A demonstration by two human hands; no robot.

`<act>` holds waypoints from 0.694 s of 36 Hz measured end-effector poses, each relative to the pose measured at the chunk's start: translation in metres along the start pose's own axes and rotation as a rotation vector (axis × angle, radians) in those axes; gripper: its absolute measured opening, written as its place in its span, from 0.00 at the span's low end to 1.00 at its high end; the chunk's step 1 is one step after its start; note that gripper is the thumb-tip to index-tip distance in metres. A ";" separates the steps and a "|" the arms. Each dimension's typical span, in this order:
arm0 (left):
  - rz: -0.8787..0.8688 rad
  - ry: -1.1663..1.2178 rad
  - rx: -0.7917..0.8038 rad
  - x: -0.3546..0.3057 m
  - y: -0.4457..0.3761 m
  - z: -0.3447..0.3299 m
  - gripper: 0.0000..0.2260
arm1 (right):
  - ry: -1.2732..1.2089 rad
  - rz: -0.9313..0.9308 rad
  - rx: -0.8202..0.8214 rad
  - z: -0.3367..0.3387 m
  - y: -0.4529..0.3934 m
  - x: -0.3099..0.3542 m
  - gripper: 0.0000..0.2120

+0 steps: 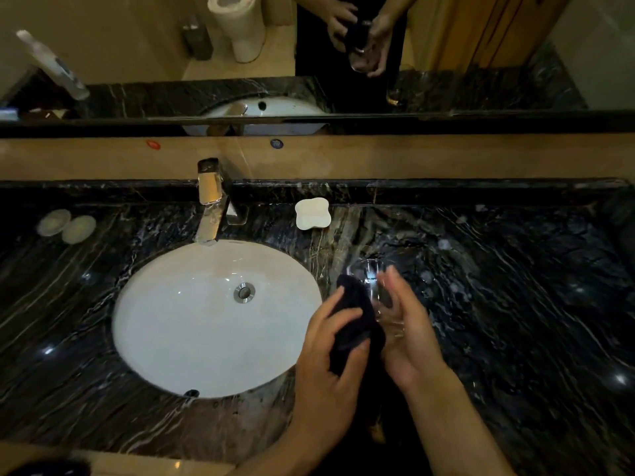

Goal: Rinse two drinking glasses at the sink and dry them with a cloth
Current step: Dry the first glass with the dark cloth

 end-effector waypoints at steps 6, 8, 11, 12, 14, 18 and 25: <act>0.146 0.097 -0.148 0.009 -0.023 0.015 0.11 | 0.054 -0.014 0.037 -0.005 0.004 -0.003 0.26; 0.202 0.164 -0.187 0.009 -0.038 0.020 0.09 | 0.077 -0.055 0.098 -0.012 0.006 -0.007 0.28; 0.295 0.186 -0.184 0.008 -0.056 0.020 0.06 | 0.115 -0.087 0.097 -0.013 0.007 -0.012 0.28; 0.309 0.192 -0.171 0.008 -0.059 0.018 0.06 | 0.148 -0.072 0.057 -0.011 0.004 -0.012 0.27; 0.306 0.176 -0.152 0.006 -0.062 0.015 0.06 | 0.225 -0.020 -0.004 -0.009 0.003 -0.007 0.21; 0.226 0.121 -0.141 0.004 -0.049 0.014 0.07 | 0.365 0.085 0.045 -0.012 0.007 0.006 0.26; 0.093 -0.031 -0.043 -0.005 -0.011 0.007 0.13 | 0.022 0.010 -0.047 -0.006 0.001 0.001 0.25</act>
Point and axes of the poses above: each hand's wrist, its own y-axis away from the middle knuckle, its own z-axis out of the back of the hand, x = y × z, the point moved 9 cm from there along -y, towards the middle knuckle, and after that the axes turned 10 degrees about y, right-handed, at the moved point
